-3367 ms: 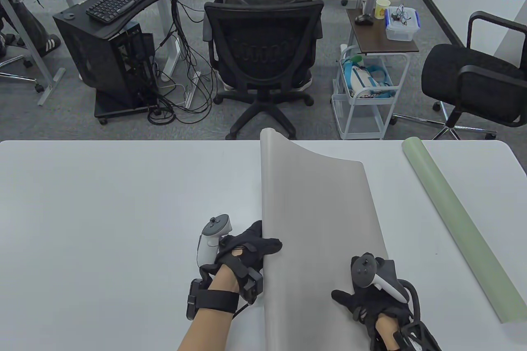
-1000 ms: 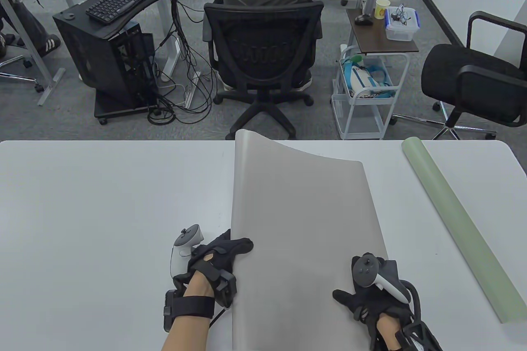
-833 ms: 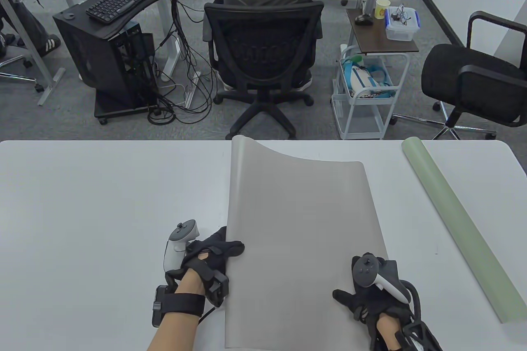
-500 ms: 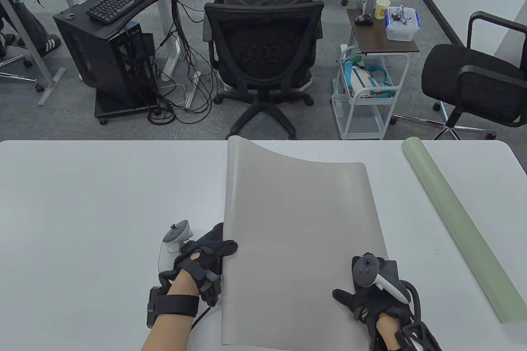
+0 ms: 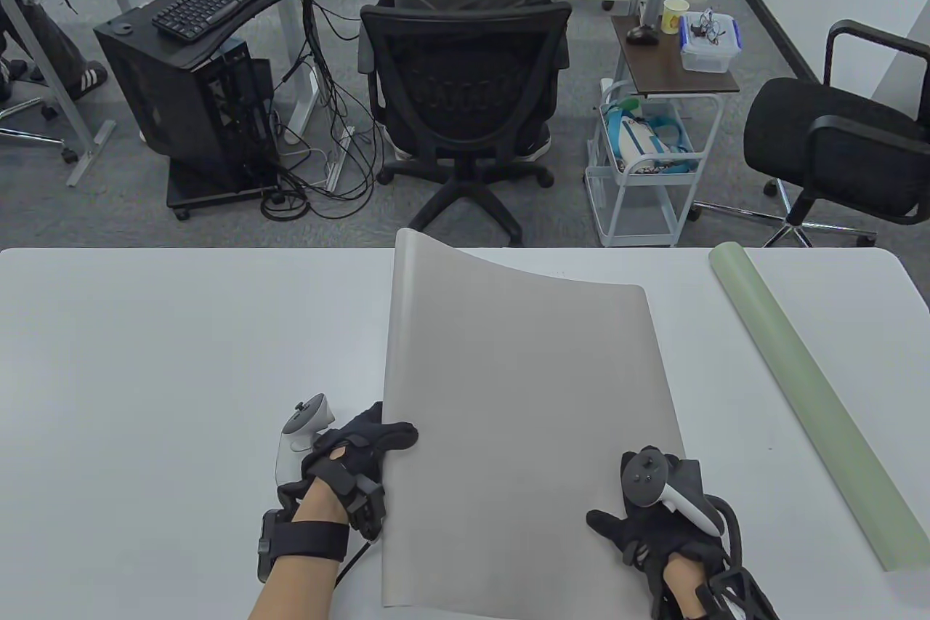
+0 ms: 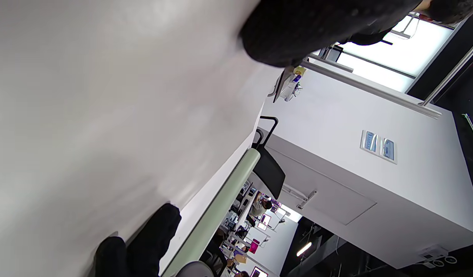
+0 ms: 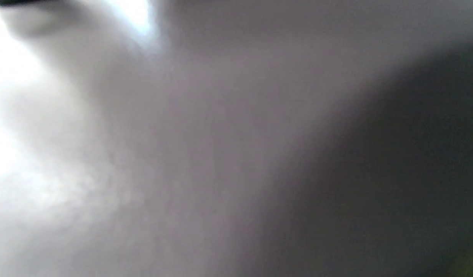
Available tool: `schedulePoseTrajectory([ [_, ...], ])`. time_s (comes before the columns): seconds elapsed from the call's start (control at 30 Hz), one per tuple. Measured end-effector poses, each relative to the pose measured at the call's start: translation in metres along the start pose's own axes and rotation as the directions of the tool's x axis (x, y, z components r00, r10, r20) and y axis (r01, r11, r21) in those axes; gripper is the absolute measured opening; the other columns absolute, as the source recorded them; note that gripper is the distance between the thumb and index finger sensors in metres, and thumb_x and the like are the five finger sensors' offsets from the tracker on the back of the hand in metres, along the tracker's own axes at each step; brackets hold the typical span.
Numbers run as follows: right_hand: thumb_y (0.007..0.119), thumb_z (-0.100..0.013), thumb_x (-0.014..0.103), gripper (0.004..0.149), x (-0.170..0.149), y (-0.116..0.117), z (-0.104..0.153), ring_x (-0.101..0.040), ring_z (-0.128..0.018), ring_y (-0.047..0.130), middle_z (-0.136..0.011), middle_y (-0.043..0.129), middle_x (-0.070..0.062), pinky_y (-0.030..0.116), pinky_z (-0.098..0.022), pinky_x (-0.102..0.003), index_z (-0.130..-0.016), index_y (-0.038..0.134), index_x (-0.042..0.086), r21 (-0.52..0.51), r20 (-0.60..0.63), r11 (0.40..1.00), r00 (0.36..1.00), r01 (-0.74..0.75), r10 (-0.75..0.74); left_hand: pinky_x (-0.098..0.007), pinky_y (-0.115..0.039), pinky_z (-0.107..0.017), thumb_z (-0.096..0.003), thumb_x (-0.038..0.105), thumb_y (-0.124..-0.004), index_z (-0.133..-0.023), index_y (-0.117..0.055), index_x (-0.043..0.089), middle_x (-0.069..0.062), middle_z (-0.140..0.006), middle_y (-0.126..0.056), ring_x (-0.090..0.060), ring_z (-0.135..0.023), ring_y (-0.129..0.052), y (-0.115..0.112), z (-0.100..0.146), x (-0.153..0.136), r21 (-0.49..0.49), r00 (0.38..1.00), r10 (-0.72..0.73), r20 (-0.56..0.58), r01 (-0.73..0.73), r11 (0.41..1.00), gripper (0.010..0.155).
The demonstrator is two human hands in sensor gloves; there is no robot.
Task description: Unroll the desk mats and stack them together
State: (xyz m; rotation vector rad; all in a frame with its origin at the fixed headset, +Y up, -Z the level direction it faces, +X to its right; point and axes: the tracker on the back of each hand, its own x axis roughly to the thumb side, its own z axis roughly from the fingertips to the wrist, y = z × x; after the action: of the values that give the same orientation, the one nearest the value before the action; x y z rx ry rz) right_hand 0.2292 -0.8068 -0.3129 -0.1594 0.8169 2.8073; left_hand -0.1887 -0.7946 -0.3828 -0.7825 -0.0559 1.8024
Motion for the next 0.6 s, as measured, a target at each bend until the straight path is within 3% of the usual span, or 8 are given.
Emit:
schedulePoseTrajectory([
  [0.2,0.054,-0.04,0.073,0.096,-0.001,0.0,0.0,-0.033,-0.096,-0.013,-0.104,-0.015,-0.003,0.005,-0.069,-0.054,-0.099,-0.004,0.026,0.002,0.004,1.0,1.0,0.01,-0.01,-0.047,-0.085,-0.058,-0.0489,0.02,-0.074,-0.1,-0.011,0.014,-0.015,-0.105,-0.054,-0.036,-0.082,-0.09,0.009,0.005,0.0,0.017,1.0,0.005,-0.007,-0.005,1.0,0.081],
  [0.4,0.054,-0.04,0.073,0.096,-0.002,0.0,0.0,-0.033,-0.096,-0.013,-0.104,-0.015,-0.003,0.004,-0.069,-0.053,-0.1,-0.004,0.027,0.003,0.006,1.0,1.0,0.016,-0.016,-0.05,-0.081,-0.059,-0.0487,0.02,-0.071,-0.099,-0.008,0.013,-0.019,-0.106,-0.049,-0.036,-0.082,-0.087,0.015,0.011,0.004,0.035,1.0,0.018,0.011,-0.019,0.999,0.081],
  [0.6,0.054,-0.04,0.073,0.095,-0.002,0.0,-0.001,-0.033,-0.096,-0.013,-0.104,-0.015,-0.003,0.005,-0.069,-0.053,-0.1,-0.003,0.027,0.002,0.002,1.0,1.0,0.016,-0.016,-0.04,-0.087,-0.057,-0.0482,0.027,-0.085,-0.102,-0.023,0.014,-0.011,-0.105,-0.059,-0.028,-0.078,-0.094,0.025,0.016,0.003,0.095,0.999,0.031,0.009,-0.032,0.995,0.083],
])
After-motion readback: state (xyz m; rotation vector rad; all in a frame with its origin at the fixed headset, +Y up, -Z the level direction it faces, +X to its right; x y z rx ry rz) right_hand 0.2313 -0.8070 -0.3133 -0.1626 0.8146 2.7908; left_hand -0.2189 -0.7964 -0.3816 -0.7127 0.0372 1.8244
